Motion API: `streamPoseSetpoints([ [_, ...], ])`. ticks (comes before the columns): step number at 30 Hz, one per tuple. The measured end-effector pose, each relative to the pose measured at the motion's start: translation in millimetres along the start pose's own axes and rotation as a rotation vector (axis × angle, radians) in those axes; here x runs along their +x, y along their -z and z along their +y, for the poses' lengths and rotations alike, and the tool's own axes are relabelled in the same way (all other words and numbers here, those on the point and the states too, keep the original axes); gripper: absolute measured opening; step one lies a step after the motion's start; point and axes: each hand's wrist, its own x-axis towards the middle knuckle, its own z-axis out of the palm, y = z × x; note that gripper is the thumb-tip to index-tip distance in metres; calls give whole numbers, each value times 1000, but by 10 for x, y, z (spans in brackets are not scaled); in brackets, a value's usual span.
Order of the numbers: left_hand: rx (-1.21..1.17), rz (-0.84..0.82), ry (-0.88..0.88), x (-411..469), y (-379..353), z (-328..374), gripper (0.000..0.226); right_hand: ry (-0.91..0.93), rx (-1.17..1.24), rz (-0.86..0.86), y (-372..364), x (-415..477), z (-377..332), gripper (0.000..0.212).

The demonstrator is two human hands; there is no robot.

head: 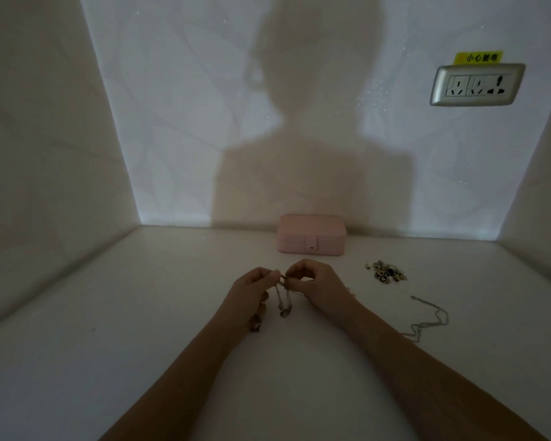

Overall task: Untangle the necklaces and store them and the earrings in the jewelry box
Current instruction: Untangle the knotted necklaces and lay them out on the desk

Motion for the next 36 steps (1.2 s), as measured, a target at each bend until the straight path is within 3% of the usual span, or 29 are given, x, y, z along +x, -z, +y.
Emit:
streamPoseSetpoints([
  [4,-201,11,-31,39,39,4,25,-35,-21,45,-5,18,7,19],
  [8,-228,0,33,52,19,-20,26,-54,-21,64,-31,28,-28,22],
  [13,-509,31,51,69,69,39,27,-145,191,-107,-5,-16,-131,15],
  [17,-616,-37,72,60,104,82,27,-179,396,-240,5,-38,-212,16],
  [23,-514,-82,61,-5,17,151,28,-188,611,-426,-3,-61,-227,4],
  [26,-470,-22,15,-17,32,186,25,-200,667,-481,5,-64,-257,13],
  [32,-519,24,69,24,152,239,31,-195,834,-299,55,-31,-264,9],
  [36,-659,-110,154,8,178,252,35,-221,796,-330,135,-30,-248,9],
])
